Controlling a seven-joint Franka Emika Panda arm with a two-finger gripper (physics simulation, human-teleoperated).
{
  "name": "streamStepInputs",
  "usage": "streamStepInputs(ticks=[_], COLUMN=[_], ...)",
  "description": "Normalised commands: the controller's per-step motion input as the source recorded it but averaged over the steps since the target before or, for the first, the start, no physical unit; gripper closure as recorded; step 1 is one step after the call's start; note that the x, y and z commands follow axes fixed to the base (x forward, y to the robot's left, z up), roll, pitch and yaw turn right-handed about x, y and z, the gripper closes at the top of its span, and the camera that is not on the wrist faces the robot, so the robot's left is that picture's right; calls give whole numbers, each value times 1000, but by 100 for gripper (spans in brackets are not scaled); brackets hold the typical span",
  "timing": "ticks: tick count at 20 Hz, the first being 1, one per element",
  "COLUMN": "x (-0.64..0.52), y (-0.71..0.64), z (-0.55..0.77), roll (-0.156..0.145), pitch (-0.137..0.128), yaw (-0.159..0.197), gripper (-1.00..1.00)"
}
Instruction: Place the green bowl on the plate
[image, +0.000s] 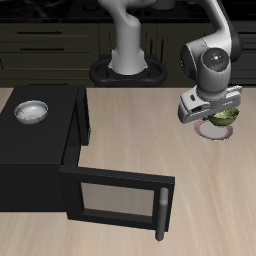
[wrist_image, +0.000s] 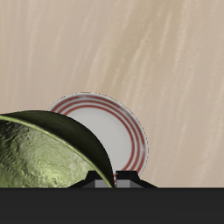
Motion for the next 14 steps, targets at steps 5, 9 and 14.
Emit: streamStepInputs(ticks=[5,9,14], x=[-56,-128,-20], y=[-66,2,27], z=[-245,-208,-219], roll=[-13,9,49], pitch=[41,27,68], yaw=[22,32,-3], gripper=[100,100,100])
